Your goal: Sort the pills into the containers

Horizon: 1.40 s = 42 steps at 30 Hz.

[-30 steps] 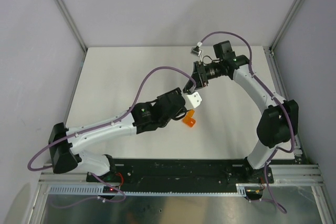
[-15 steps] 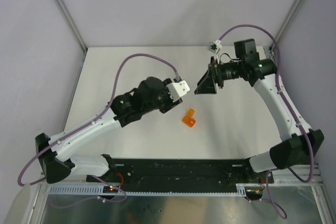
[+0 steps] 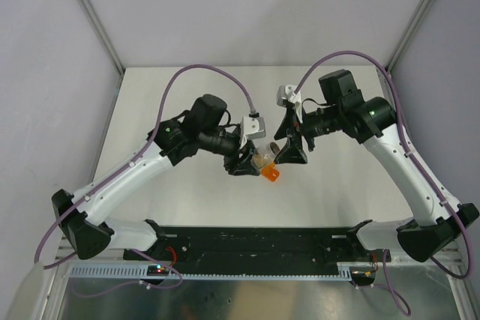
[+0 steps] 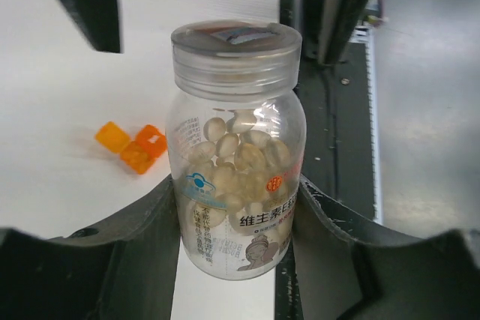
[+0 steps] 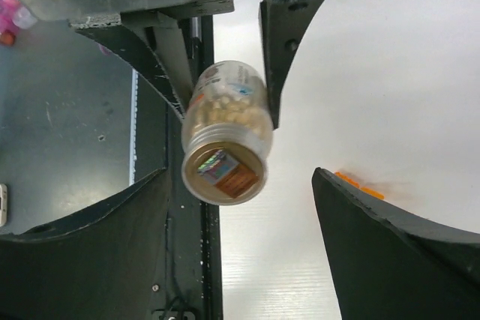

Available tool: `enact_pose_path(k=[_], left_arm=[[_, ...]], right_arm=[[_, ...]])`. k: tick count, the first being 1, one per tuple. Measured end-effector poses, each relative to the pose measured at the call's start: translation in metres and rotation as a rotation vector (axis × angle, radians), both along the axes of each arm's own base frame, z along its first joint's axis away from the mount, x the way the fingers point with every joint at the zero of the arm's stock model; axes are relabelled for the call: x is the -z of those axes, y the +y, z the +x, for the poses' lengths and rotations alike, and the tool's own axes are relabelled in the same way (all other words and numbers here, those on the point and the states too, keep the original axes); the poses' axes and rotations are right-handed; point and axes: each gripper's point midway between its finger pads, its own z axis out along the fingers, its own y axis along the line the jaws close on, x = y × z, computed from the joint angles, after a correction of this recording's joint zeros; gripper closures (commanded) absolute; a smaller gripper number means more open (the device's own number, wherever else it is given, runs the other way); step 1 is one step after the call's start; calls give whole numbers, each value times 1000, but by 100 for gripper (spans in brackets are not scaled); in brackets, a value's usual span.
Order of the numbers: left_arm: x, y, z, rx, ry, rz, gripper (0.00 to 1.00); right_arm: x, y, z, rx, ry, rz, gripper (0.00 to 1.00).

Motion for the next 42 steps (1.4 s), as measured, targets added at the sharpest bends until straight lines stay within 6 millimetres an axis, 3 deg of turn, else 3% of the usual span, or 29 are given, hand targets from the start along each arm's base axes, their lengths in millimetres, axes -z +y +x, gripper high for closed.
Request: enact_pose_path(k=[2, 5, 15, 18, 23, 28, 34, 42], left_arm=[[4, -1, -9, 37, 47, 3, 100], [6, -2, -16, 63, 86, 5, 100], [6, -2, -16, 65, 129, 21, 100], [7, -1, -17, 61, 142, 32, 100], [11, 2, -13, 24, 152, 68, 100], [18, 4, 4, -78, 102, 116, 100], [26, 5, 33, -264, -71, 204, 100], [42, 23, 62, -501, -342, 362, 100]], right_arm=[[1, 0, -1, -8, -17, -10, 23], [1, 0, -2, -17, -33, -17, 38], [2, 2, -11, -52, -13, -15, 81], [2, 3, -12, -55, -2, -13, 89], [7, 6, -5, -41, 54, -13, 96], [11, 10, 16, 7, 166, 25, 100], [19, 14, 42, 64, 314, 59, 100], [40, 25, 68, 129, 462, 55, 100]])
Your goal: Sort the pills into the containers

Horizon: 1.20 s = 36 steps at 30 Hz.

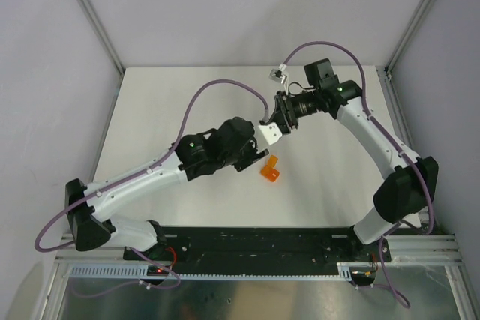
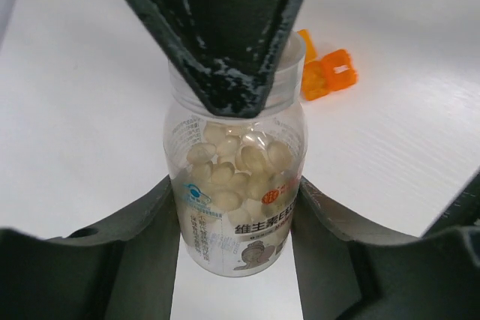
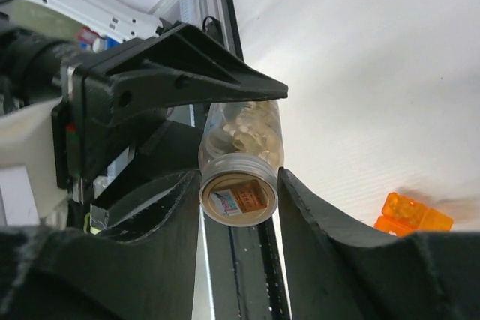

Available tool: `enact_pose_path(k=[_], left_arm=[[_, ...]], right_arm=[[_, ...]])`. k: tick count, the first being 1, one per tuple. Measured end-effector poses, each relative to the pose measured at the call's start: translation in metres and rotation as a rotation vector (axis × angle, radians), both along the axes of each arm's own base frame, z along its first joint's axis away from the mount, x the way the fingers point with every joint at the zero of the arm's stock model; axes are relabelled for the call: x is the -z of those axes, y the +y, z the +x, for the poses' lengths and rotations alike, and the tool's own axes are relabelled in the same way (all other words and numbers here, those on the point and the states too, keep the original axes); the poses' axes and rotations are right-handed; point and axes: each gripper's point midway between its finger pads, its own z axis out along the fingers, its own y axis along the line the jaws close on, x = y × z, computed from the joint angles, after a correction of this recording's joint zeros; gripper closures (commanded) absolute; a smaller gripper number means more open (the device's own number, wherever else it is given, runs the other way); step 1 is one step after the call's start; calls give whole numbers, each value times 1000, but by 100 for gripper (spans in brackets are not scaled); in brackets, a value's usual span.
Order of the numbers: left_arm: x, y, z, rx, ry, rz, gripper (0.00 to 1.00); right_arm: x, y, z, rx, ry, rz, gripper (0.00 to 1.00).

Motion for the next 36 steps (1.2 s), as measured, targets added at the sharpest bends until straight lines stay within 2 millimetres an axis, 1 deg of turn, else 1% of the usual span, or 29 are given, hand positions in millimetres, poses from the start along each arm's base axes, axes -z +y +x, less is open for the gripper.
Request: enact_pose_path(k=[6, 8, 12, 15, 16, 18, 20, 24, 26, 28, 30, 33, 36], left_arm=[[4, 11, 14, -82, -115, 91, 100], [5, 13, 18, -100, -150, 121, 100], [8, 17, 24, -120, -194, 160, 100], [7, 16, 25, -120, -211, 164, 100], [7, 15, 26, -117, -215, 161, 100], [4, 12, 28, -117, -229, 146, 100], [-2, 8, 28, -108, -237, 111, 100], [-18, 0, 25, -66, -221, 10, 100], [-29, 2, 23, -48, -199, -56, 100], [-37, 10, 27, -56, -185, -102, 100], [-46, 12, 26, -39, -161, -158, 100], [-53, 8, 18, 24, -98, -239, 100], [-53, -1, 5, 120, -3, -307, 100]], right_arm=[[12, 6, 17, 33, 118, 11, 99], [17, 7, 21, 42, 163, 11, 93], [23, 8, 25, 54, 209, 6, 69], [22, 6, 26, 59, 209, 6, 43], [21, 5, 27, 62, 207, 7, 37], [21, 0, 28, 86, 200, -6, 27], [18, -7, 31, 112, 181, -14, 21], [-2, -23, 25, 151, 74, -10, 17], [-14, -33, 21, 174, 9, -4, 16], [-27, -43, 15, 195, -59, 6, 16], [-38, -52, 8, 213, -122, 15, 16], [-50, -58, -5, 207, -190, 32, 16], [-59, -60, -15, 189, -240, 51, 15]])
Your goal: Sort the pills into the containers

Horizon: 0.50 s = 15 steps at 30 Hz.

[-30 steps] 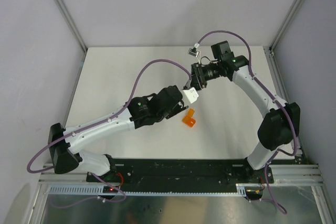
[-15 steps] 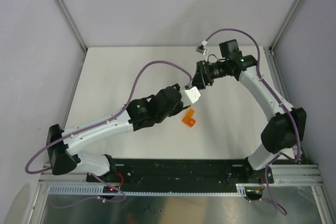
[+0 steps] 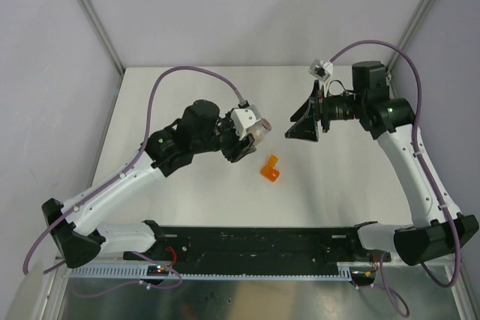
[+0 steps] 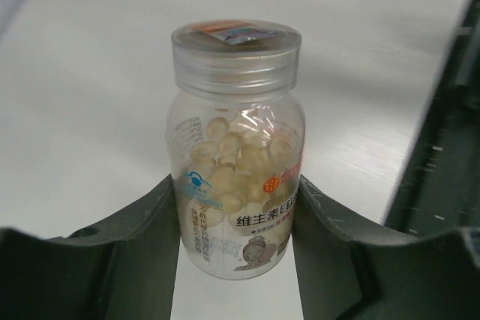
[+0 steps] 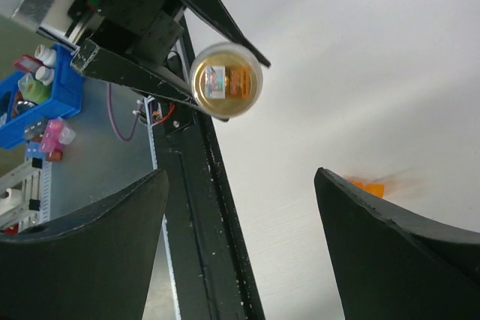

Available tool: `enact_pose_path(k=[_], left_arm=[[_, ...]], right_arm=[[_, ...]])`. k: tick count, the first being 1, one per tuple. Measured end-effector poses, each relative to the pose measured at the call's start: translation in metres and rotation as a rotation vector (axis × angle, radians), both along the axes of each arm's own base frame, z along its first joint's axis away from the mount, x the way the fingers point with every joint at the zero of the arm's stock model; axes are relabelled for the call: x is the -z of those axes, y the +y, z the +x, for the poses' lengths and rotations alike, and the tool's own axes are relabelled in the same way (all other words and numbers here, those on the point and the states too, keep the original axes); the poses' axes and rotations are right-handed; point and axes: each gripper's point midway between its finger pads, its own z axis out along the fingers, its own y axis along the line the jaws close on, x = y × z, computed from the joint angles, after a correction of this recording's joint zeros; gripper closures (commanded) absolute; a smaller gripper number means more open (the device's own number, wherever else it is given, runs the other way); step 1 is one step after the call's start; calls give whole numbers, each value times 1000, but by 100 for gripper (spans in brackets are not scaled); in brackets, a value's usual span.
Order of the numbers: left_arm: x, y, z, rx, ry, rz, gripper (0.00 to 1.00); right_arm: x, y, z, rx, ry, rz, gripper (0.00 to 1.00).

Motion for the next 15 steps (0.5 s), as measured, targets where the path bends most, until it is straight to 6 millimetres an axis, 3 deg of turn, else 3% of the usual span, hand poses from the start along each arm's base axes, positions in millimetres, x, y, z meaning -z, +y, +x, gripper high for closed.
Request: enact_pose_path(k=[10, 15], left_arm=[[-4, -27, -58, 340, 302, -159, 100], [-4, -33, -70, 409, 370, -178, 100]], right_arm=[[-6, 18, -35, -157, -101, -9, 13], [-7, 25, -48, -217, -128, -16, 16]])
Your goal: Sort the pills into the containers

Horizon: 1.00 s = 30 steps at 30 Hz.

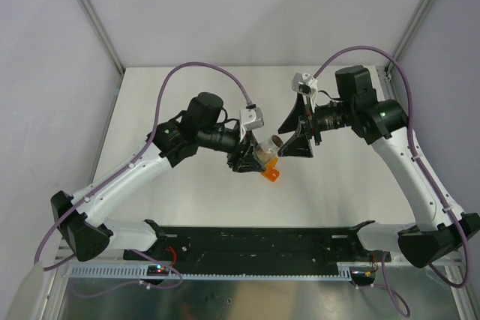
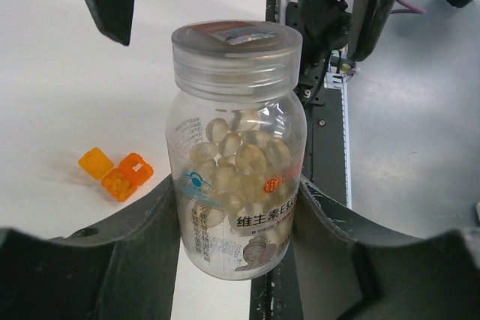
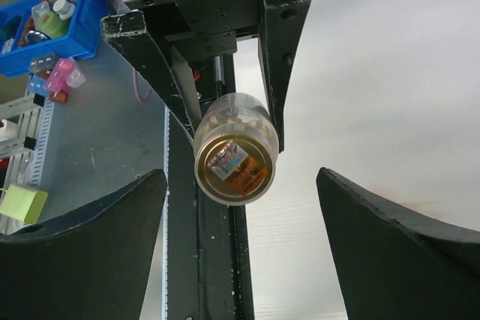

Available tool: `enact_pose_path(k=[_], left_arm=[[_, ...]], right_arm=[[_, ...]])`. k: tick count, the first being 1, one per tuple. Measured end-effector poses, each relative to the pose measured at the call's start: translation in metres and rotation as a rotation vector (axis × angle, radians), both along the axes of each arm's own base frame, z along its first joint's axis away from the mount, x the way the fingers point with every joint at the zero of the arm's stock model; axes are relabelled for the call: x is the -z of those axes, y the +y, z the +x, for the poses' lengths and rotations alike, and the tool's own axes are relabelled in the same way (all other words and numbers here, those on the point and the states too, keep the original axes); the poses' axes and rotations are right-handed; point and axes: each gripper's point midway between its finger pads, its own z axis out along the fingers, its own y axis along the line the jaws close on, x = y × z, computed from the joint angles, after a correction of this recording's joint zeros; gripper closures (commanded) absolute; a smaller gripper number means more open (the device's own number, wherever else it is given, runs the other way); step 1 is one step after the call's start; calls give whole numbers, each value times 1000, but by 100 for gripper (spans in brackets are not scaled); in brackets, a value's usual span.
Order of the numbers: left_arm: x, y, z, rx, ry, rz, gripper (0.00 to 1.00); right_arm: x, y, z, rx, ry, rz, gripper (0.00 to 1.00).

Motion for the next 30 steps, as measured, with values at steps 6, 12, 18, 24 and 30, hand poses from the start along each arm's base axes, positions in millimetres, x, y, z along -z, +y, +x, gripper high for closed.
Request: enact_pose_path(k=[6, 12, 18, 24, 30], left_arm=[[0, -4, -1, 14, 33, 1, 100], [4, -2, 2, -9, 47, 21, 100], [10, 1, 13, -73, 27, 56, 100], [16, 5, 26, -155, -2, 96, 100], [16, 4, 24, -146, 1, 93, 100]], right_arm=[[6, 8, -1, -35, 1, -14, 47], [15, 13, 2, -42, 52, -27, 77], [18, 18, 12, -34, 66, -25, 88], [24, 22, 25, -21, 82, -23, 93], [24, 21, 24, -31, 75, -20, 96]])
